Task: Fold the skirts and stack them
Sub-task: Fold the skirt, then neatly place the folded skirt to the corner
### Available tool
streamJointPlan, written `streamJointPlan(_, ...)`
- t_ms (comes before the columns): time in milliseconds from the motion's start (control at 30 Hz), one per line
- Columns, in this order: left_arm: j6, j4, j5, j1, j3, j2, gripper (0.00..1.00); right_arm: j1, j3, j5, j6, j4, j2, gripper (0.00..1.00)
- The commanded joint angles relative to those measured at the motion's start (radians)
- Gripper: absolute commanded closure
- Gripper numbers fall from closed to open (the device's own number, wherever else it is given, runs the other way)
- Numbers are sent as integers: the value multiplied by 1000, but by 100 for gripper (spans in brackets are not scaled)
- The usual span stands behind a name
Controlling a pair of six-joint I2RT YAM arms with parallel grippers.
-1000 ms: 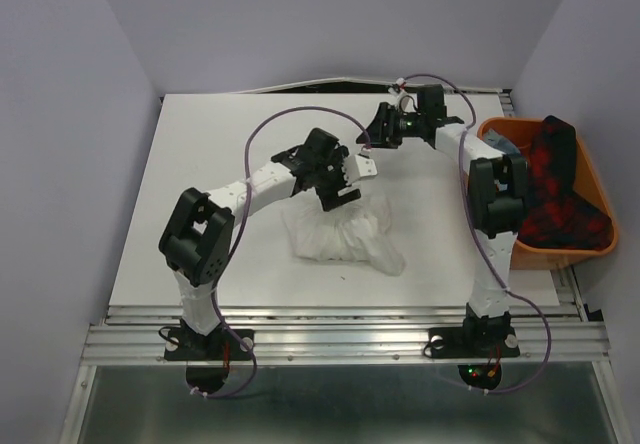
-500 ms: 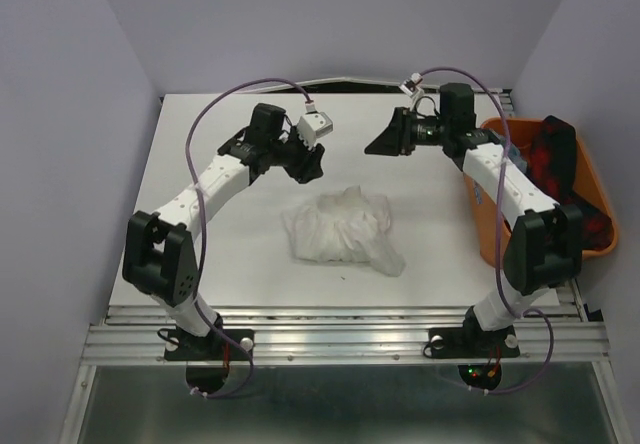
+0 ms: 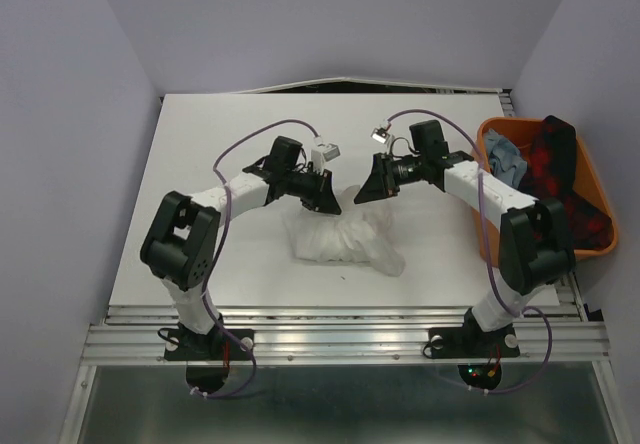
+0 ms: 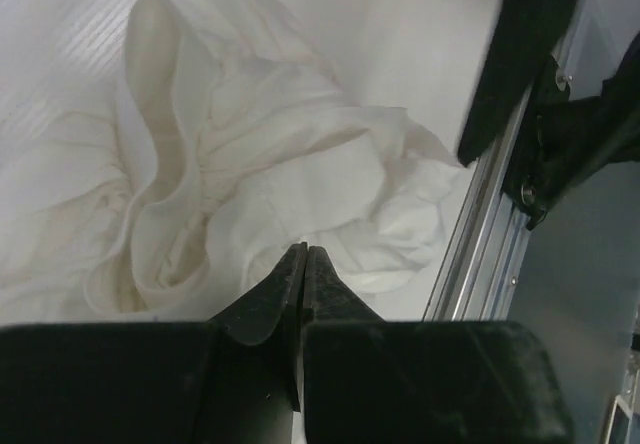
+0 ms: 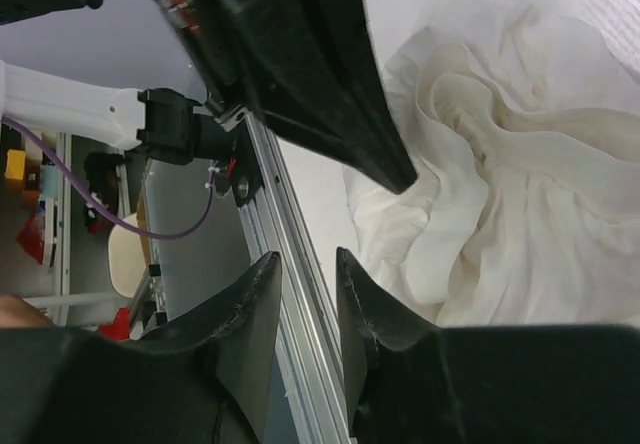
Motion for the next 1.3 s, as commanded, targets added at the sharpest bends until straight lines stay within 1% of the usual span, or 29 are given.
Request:
streamJointPlan(0,-166,154,4,19,0,96,92,-5,28,-11,-82,-34,51,65)
streamJointPlan(33,-190,206,4,30,0,117,92,-5,31,-14,-86,-36,61,64)
streamJointPlan(100,-249,252,8,65,8,189,92,-5,33,-18,-108,-36,95,62)
streamJointPlan(233,-244,260,-7,93,62,302,92,-5,15,-6,-168,-35,173,57)
streamJointPlan(300,-224,247,-36,101,104,351,92,-5,7,35,-214,-38,233,54)
streamJointPlan(333,-186,216,-48,104,123,364,90,-5,5,57,-215,-36,251,52)
streamJointPlan(367,-166,198,-64,107,143,390,83,-5,8,96,-258,-33,271,50)
streamJointPlan(433,-102,139,-116,118,203,407,76,-5,13,120,-254,-18,333,48)
streamJointPlan(467,-74,118,-148,121,245,417,75,-5,19,144,-237,-2,348,48)
streamJointPlan(533,-24,58,-197,125,276,409,71,-5,25,166,-202,27,382,47)
streamJointPlan(567,18,35,-208,127,284,398,65,-5,30,176,-168,63,387,45)
streamJointPlan(600,30,23,-238,128,289,365,62,-5,39,175,-146,76,390,44)
streamJointPlan(633,32,3,-255,128,286,345,54,-5,65,170,-123,94,384,42)
streamJointPlan(667,67,-3,-271,128,280,314,50,-5,80,158,-102,102,373,41)
streamJointPlan(700,81,-5,-315,128,254,240,48,-5,96,131,-55,107,358,39)
streamJointPlan(733,82,4,-340,125,237,196,42,-5,117,124,-28,126,310,35)
streamJointPlan(767,87,9,-360,124,218,106,39,-5,129,123,4,130,281,33)
streamJointPlan(800,86,10,-413,119,192,58,35,-5,140,117,21,130,253,32)
streamJointPlan(833,86,7,-438,113,183,18,28,-5,154,112,38,128,226,28)
streamJointPlan(867,78,4,-466,105,175,-25,25,-5,156,117,65,130,194,24)
streamJointPlan(900,63,-2,-543,83,172,-92,23,-5,156,124,76,130,137,22)
streamJointPlan(967,11,-48,-636,47,181,-157,22,-5,142,158,99,128,82,17)
streamJointPlan(1000,-3,-68,-723,1,190,-172,21,-5,133,176,102,127,30,15)
streamJointPlan(1067,-39,-103,-789,-51,189,-212,21,-19,116,237,108,125,-21,7)
streamJointPlan(1100,-52,-109,-859,-112,183,-223,21,-28,96,258,110,124,-65,5)
streamJointPlan(1133,-89,-117,-907,-141,180,-227,21,-40,90,279,114,119,-86,4)
streamJointPlan(1167,-111,-122,-930,-167,175,-228,22,-71,84,332,127,114,-101,3)
streamJointPlan(1233,-170,-160,-981,-215,180,-208,22,-111,73,373,136,102,-124,3)
streamJointPlan(1267,-236,-180,-998,-253,192,-171,22,-153,73,390,138,85,-138,3)
